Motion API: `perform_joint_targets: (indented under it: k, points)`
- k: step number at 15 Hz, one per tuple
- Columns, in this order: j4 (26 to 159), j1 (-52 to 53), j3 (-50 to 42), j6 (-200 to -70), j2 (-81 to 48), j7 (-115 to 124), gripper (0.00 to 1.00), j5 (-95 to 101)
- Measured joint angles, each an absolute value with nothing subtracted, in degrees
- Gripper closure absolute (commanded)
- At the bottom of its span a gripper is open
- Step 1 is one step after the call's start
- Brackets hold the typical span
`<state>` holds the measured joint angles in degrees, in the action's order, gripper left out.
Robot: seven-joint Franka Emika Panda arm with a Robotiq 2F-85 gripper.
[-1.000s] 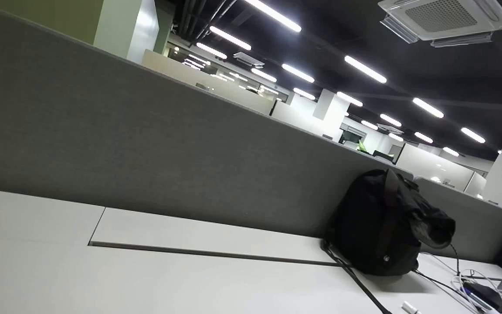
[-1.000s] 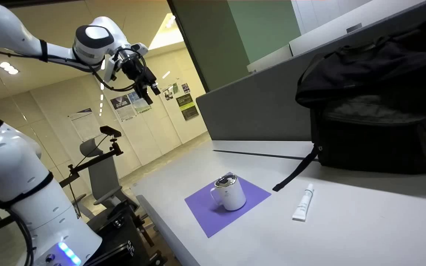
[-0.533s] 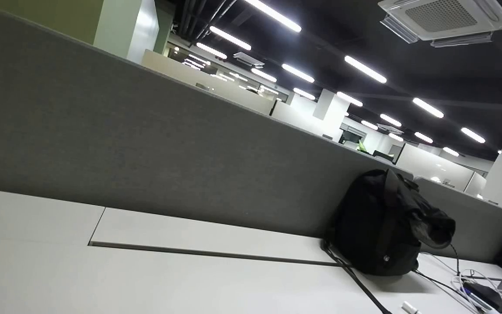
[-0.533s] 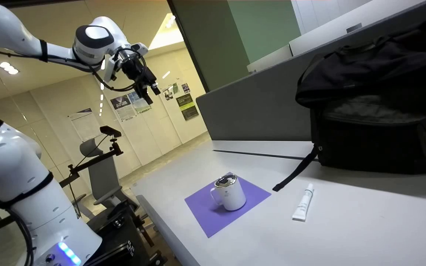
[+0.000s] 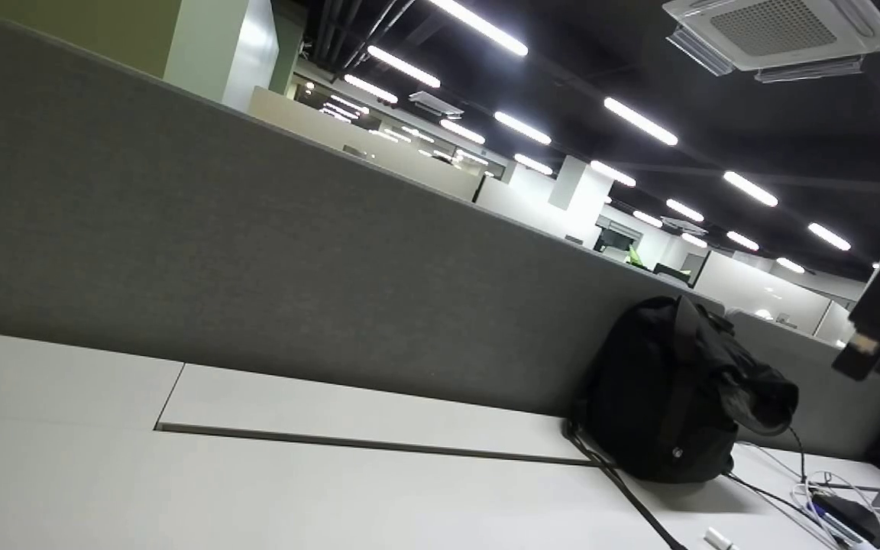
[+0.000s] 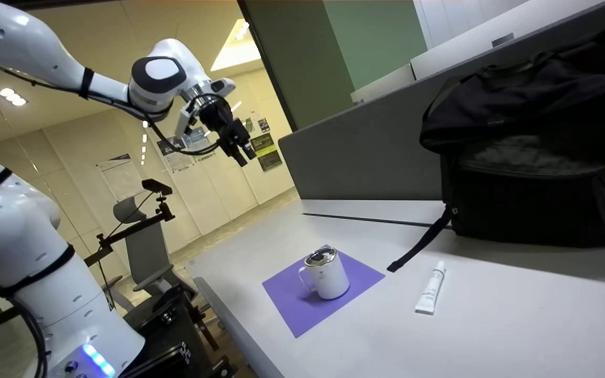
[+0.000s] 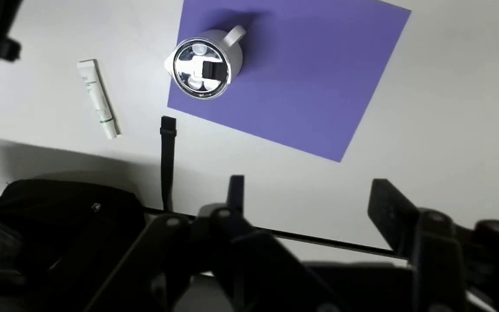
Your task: Open the sliding lid on the travel mug
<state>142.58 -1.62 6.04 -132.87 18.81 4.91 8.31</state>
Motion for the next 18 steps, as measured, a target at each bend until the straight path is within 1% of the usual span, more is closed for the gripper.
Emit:
perform_joint_targets:
  k: [2,4,5,7,9,10,12,18]
  points:
    - [145.04,-3.92,4.06,-140.07,15.16,5.50,0.69,9.20]
    - [146.41,-6.05,2.74,-146.32,10.82,6.46,0.81,11.01]
    - [146.59,-6.86,2.18,-148.73,8.55,7.06,0.90,12.02]
    - [146.38,-8.13,1.08,-151.84,4.25,8.92,0.99,14.84]
    - [145.61,-8.52,-0.28,-152.11,0.82,10.85,1.00,17.73]
    - [145.09,-8.51,-0.97,-151.92,-0.63,11.88,0.98,19.18]
    - [143.60,-8.27,-1.89,-148.51,-3.07,12.93,0.99,20.72]
    - [141.95,-7.90,-2.07,-146.82,-4.46,13.52,0.99,21.27]
